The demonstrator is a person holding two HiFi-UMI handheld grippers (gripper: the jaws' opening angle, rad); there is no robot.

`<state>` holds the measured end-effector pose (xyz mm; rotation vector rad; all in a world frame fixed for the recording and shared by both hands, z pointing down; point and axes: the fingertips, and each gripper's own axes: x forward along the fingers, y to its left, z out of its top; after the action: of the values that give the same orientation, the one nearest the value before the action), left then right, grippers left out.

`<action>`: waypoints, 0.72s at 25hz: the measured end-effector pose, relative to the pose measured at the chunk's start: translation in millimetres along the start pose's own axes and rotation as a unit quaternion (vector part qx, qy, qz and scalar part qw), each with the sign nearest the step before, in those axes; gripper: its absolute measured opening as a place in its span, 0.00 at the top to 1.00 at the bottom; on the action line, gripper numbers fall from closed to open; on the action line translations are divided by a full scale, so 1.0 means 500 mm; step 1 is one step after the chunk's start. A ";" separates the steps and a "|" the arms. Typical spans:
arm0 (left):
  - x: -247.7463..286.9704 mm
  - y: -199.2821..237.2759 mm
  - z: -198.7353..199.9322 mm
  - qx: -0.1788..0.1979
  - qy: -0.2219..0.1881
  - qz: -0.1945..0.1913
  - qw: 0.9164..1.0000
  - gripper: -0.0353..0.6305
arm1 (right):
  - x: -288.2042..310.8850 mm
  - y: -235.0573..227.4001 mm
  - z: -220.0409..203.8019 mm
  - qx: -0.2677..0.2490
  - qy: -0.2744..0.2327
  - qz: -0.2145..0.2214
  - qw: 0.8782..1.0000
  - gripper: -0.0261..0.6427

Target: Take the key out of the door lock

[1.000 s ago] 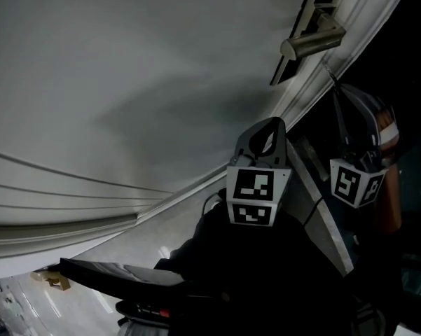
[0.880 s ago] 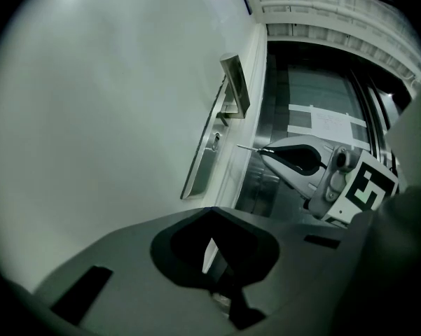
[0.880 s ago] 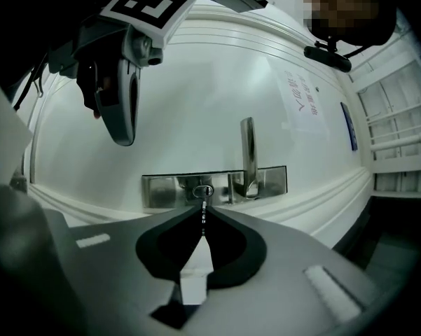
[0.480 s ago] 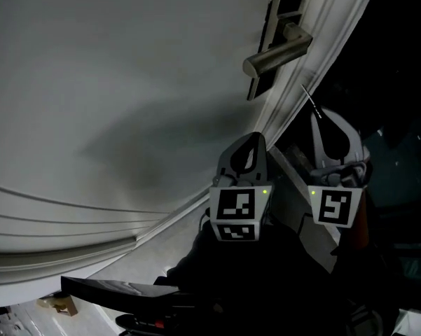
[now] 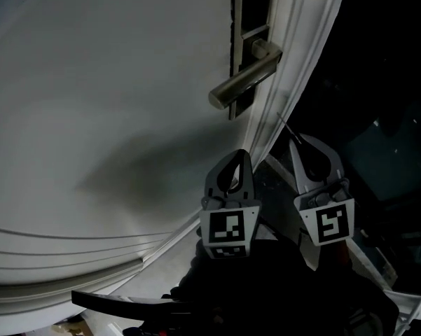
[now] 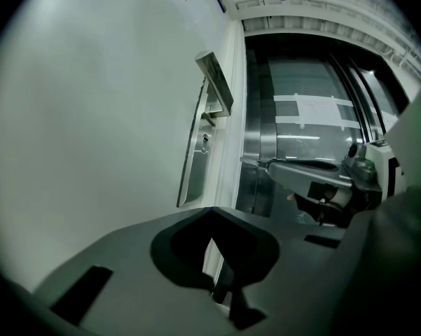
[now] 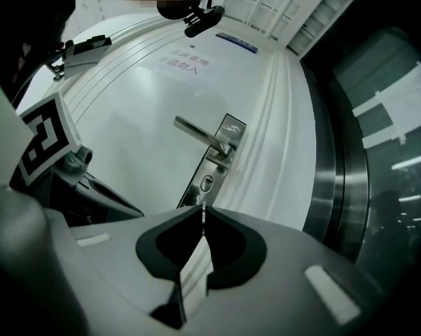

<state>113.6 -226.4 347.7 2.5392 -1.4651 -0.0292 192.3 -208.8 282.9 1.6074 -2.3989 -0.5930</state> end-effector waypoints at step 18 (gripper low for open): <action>0.005 0.012 0.009 -0.005 -0.005 0.004 1.000 0.95 | 0.004 0.011 0.000 0.013 0.004 0.010 1.000 0.94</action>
<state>109.2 -232.0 344.4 2.5295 -1.4740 -0.0472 186.7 -208.7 285.1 1.5901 -2.4245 -0.5522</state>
